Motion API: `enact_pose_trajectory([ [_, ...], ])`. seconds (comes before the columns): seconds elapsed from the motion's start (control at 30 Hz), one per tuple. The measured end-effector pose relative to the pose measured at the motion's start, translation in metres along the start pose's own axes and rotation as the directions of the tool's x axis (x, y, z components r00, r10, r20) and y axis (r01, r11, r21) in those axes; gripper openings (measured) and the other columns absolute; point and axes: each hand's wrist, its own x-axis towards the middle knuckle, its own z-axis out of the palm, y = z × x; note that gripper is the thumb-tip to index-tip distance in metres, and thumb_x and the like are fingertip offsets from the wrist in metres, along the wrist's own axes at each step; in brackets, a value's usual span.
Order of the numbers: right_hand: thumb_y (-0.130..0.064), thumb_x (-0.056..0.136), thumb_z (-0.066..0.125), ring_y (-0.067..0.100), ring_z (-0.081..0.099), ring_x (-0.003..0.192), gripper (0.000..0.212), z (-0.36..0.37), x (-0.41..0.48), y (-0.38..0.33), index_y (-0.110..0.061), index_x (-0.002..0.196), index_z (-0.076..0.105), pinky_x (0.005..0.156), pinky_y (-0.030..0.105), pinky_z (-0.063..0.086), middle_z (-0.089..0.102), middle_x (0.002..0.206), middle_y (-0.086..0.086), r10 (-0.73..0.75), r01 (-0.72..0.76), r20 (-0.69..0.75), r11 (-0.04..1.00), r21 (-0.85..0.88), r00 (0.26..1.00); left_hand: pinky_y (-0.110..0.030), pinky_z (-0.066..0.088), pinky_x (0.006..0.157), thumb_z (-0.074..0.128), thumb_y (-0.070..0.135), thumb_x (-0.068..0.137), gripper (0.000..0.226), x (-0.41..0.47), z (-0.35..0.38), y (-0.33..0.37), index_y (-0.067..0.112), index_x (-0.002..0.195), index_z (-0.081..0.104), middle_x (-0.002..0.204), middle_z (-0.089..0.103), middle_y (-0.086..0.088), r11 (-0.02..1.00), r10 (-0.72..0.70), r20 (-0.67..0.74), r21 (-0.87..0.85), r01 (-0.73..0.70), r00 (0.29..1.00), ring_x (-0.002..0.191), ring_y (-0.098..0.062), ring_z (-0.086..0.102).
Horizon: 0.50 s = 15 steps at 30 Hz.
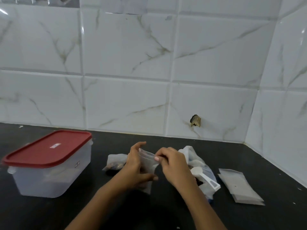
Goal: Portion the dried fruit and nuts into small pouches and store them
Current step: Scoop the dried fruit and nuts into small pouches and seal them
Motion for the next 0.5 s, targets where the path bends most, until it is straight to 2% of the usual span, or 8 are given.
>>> enact_pose_trajectory([
  [0.07,-0.009,0.092,0.051,0.012,0.049,0.083,0.013,0.006,0.002,0.004,-0.016,0.085,0.06,0.066,0.005,0.035,0.054,0.086,-0.004,0.04,-0.038,-0.027,0.996,0.079,0.999,-0.014,0.05,0.08,0.076,0.015,0.074,0.064,0.0,-0.015,-0.008,0.035,0.113,0.03,0.113,0.043,0.003,0.999,0.048,0.012,0.005,-0.048,0.999,0.099,-0.017,0.055],
  [0.13,-0.008,0.092,0.051,0.009,0.05,0.08,0.013,0.008,0.0,0.008,-0.014,0.086,0.061,0.067,0.002,0.035,0.056,0.086,-0.004,0.036,-0.034,-0.021,0.996,0.078,0.999,-0.005,0.043,0.071,0.068,0.016,0.082,0.036,0.001,-0.026,-0.013,0.035,0.097,0.042,0.106,0.052,-0.002,0.988,0.119,0.001,0.096,-0.119,0.993,0.093,-0.016,0.056],
  [0.23,-0.006,0.091,0.053,0.006,0.051,0.077,0.012,0.008,-0.008,0.011,-0.009,0.087,0.064,0.071,0.003,0.037,0.06,0.086,-0.001,-0.026,0.027,-0.035,0.998,0.053,0.999,-0.003,0.038,0.071,0.056,0.016,0.091,0.011,0.001,-0.034,-0.015,0.025,0.095,0.051,0.103,0.055,-0.006,0.961,0.153,0.051,0.227,-0.16,0.987,0.093,-0.015,0.054],
  [0.3,-0.005,0.089,0.054,0.012,0.056,0.078,0.013,0.005,-0.01,0.01,-0.008,0.085,0.066,0.072,0.011,0.041,0.063,0.085,0.003,-0.129,0.13,-0.083,0.992,0.008,0.988,-0.01,0.037,0.074,0.051,0.023,0.093,0.009,0.001,-0.038,-0.012,0.02,0.1,0.053,0.101,0.054,-0.003,0.925,0.203,0.065,0.315,-0.213,0.977,0.092,-0.016,0.053],
  [0.4,-0.006,0.086,0.052,0.019,0.059,0.075,0.015,0.002,-0.009,0.01,-0.009,0.082,0.066,0.069,0.027,0.048,0.062,0.083,0.004,-0.28,0.267,-0.151,0.959,-0.098,0.948,-0.029,0.043,0.072,0.037,0.042,0.086,0.016,0.0,-0.047,-0.008,0.031,0.094,0.044,0.095,0.057,0.001,0.815,0.42,-0.071,0.468,-0.342,0.905,0.083,-0.017,0.056],
  [0.5,-0.002,0.081,0.054,0.021,0.06,0.071,0.014,0.003,-0.007,0.009,-0.009,0.08,0.067,0.065,0.029,0.049,0.063,0.078,0.005,-0.348,0.303,-0.168,0.921,-0.243,0.922,-0.03,0.038,0.067,0.037,0.033,0.086,0.007,-0.002,-0.048,-0.01,0.031,0.092,0.041,0.089,0.06,0.001,0.645,0.539,-0.078,0.678,-0.352,0.839,0.078,-0.02,0.057],
])
